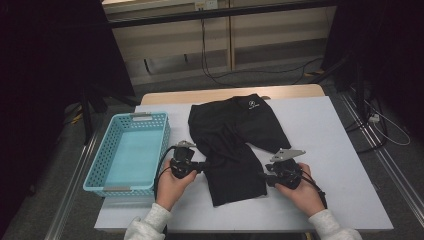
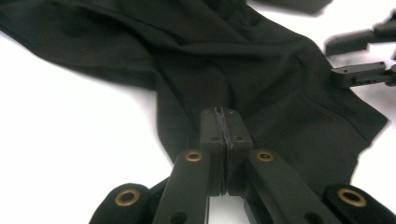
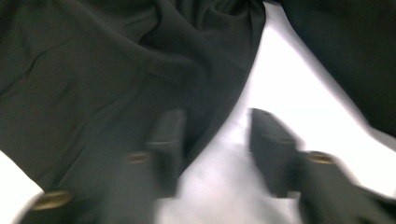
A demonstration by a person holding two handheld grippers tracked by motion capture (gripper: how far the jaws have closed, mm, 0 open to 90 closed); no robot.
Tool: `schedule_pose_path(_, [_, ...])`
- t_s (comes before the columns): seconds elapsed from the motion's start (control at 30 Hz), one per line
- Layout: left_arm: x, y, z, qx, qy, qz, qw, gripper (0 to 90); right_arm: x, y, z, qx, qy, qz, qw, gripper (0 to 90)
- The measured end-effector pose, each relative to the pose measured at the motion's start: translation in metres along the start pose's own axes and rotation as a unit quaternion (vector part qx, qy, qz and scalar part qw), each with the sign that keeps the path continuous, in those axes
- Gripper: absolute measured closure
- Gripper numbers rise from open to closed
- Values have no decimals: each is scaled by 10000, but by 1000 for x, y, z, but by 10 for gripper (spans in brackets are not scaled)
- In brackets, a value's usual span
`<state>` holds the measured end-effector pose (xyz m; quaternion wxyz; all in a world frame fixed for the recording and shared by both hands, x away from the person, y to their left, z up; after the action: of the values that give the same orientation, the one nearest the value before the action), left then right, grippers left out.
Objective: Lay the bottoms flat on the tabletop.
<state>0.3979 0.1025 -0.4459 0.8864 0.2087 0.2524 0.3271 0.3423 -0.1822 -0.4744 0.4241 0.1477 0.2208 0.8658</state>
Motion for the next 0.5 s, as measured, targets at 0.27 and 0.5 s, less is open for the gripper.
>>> schedule_pose_path(0.27, [7,-19,6,-227,-101,343,9991,896,-6,-8,7,-66,-141,-80,9998,898])
schedule_pose_path(0.5, [10,-30,-1,-195,-175,442,9987,767,-8,-11,5,-91,76,-207,9997,732])
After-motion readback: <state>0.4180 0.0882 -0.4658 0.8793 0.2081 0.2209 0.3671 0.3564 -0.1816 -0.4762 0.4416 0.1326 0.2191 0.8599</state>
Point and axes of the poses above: each handheld gripper's, and its own axes: y roughly backward along the jaws, z roughly out of its top, x roughly to its left, the point moved 3 cm from there along -y, roughly forward along the jaws, and after that the axes turned 14 degrees about -x, right-handed, at the moved point
